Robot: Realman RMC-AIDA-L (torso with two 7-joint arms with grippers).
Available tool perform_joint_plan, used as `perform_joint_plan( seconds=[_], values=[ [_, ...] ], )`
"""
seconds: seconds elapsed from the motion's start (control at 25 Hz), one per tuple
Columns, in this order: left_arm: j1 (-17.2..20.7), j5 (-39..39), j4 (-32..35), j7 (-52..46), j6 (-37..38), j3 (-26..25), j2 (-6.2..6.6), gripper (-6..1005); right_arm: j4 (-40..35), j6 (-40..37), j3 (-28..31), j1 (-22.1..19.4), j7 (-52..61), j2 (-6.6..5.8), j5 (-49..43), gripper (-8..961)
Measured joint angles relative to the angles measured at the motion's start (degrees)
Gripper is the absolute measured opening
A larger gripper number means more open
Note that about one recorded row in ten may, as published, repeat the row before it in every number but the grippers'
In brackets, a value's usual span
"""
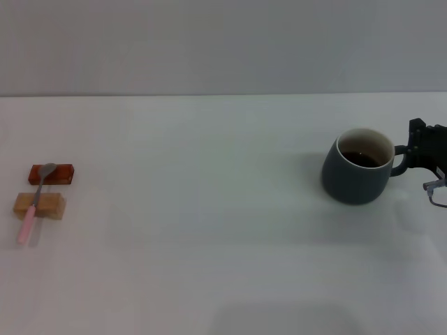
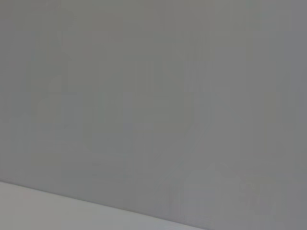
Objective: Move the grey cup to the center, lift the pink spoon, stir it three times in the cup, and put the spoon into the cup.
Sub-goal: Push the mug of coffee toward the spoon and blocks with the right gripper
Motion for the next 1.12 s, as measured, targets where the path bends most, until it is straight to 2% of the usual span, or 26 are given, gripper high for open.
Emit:
perform_joint_plan(
  seconds=[0.4, 0.64, 1.12],
  values=[
    [0.0, 0.0, -1.4, -0.1, -1.3, -0.1, 0.05, 828, 0.5, -0.2, -0.7, -1.7, 0.0, 0.58, 0.0, -2],
    [0.0, 0.0, -1.6, -0.2, -1.9, -0.2, 0.08, 826, -0.9, -2.9, 2.1, -3.4, 0.0, 1.17, 0.6, -2],
    [0.5, 0.0, -2.4, -0.4, -2.0, -0.2, -0.06, 821, -1.4, -2.3, 0.6, -3.0, 0.0, 1.11, 0.6, -2]
  ],
)
